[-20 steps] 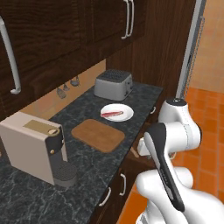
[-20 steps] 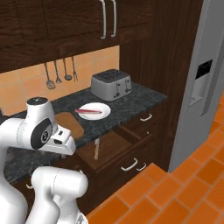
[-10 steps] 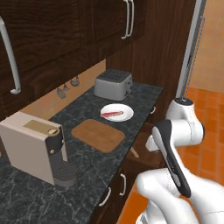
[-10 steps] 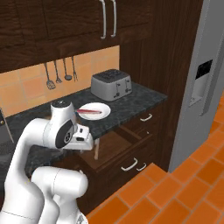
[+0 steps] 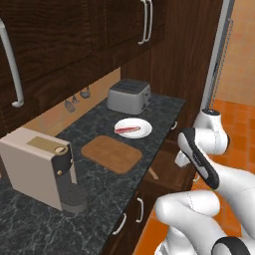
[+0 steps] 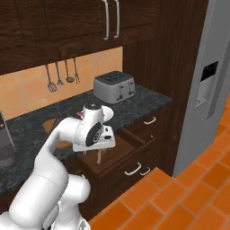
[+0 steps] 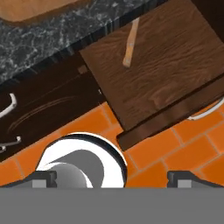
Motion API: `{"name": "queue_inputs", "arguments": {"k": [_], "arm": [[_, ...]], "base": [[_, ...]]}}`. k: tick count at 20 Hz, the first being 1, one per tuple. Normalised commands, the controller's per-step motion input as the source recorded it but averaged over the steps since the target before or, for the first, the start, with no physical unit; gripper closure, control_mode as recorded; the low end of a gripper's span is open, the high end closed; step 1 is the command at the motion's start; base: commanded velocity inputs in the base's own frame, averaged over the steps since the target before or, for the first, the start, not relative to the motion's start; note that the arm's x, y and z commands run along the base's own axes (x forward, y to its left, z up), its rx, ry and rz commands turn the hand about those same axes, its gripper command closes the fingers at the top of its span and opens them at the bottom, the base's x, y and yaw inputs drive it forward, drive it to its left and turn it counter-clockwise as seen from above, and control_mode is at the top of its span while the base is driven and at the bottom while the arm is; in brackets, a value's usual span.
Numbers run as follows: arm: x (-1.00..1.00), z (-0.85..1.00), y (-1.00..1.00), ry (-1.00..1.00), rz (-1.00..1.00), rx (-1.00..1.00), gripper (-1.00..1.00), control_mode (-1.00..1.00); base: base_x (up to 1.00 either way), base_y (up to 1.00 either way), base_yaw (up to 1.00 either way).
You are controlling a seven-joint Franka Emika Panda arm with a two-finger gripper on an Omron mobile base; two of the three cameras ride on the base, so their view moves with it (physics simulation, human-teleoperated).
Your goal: Pick up the knife from the drawer and place it on the cutting board. Then place the meat from the plate to the cutting board.
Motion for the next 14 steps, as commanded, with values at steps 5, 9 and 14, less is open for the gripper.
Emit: {"name": "queue_inputs", "arguments": {"k": [5,9,14], "arm": [[0.68,-0.45,-0.5,0.05,0.05,0.0,-1.0,-1.0],[0.77,-0.35,-0.11,0.0,0.06,0.0,-1.0,-1.0],[0.63,-0.36,-0.04,0.0,0.08,0.0,-1.0,-1.0]], "base": [[0.0,0.0,0.0],[0.0,0.0,0.0],[0.0,0.0,0.0]]}}
